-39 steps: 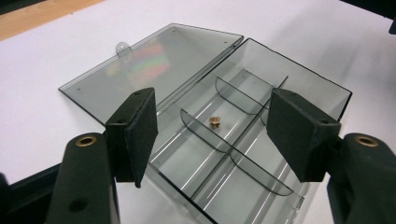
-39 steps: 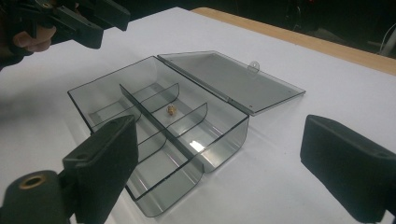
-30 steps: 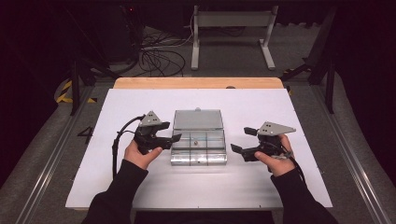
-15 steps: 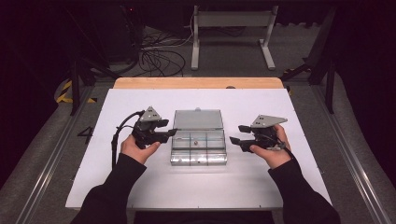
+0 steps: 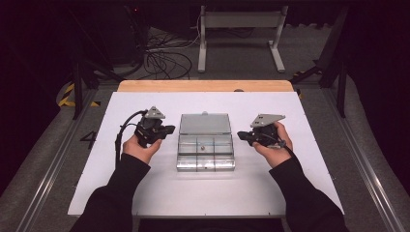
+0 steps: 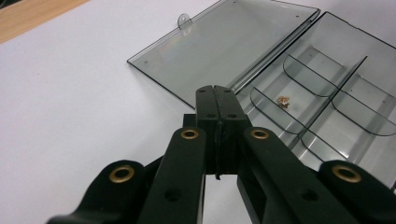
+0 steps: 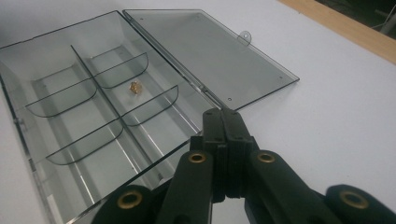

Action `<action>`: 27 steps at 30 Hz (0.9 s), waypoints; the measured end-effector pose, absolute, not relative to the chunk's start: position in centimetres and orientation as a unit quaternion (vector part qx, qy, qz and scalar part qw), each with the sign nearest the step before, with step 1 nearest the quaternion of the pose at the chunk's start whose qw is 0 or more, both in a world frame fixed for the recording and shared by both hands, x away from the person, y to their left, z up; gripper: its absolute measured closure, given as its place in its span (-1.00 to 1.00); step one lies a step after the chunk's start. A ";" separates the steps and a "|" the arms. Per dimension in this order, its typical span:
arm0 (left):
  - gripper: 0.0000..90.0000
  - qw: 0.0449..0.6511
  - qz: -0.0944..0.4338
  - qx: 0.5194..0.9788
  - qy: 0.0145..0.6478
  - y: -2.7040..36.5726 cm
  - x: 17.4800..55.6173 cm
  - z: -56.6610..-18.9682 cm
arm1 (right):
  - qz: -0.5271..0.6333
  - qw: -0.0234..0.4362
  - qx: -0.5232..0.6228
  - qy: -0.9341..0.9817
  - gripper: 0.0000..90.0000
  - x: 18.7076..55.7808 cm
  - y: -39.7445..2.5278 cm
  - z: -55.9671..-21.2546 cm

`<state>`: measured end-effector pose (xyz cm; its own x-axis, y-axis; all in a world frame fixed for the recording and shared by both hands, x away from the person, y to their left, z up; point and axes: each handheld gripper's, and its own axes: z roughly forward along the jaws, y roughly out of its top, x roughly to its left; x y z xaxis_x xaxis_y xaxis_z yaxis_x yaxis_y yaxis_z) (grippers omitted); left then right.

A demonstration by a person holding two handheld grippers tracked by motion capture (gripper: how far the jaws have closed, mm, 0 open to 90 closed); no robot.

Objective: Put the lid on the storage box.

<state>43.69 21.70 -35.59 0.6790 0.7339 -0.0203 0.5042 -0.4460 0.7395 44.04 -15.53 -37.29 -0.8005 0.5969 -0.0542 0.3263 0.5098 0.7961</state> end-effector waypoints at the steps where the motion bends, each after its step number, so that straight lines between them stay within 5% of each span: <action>1: 0.99 0.373 0.153 0.836 0.372 21.7 43.8 -35.7 | 0.414 0.161 0.272 0.853 1.00 44.2 -15.4 -37.3; 27: 0.99 0.337 0.161 0.844 0.385 20.9 46.9 -37.2 | 0.389 0.149 0.288 0.862 1.00 48.2 -14.2 -38.2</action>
<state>46.93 20.89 -37.15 0.6519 0.7582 0.0119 0.5411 -0.4761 0.6931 48.21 -14.17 -38.16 -0.7894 0.6130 -0.0332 0.3802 0.5307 0.7575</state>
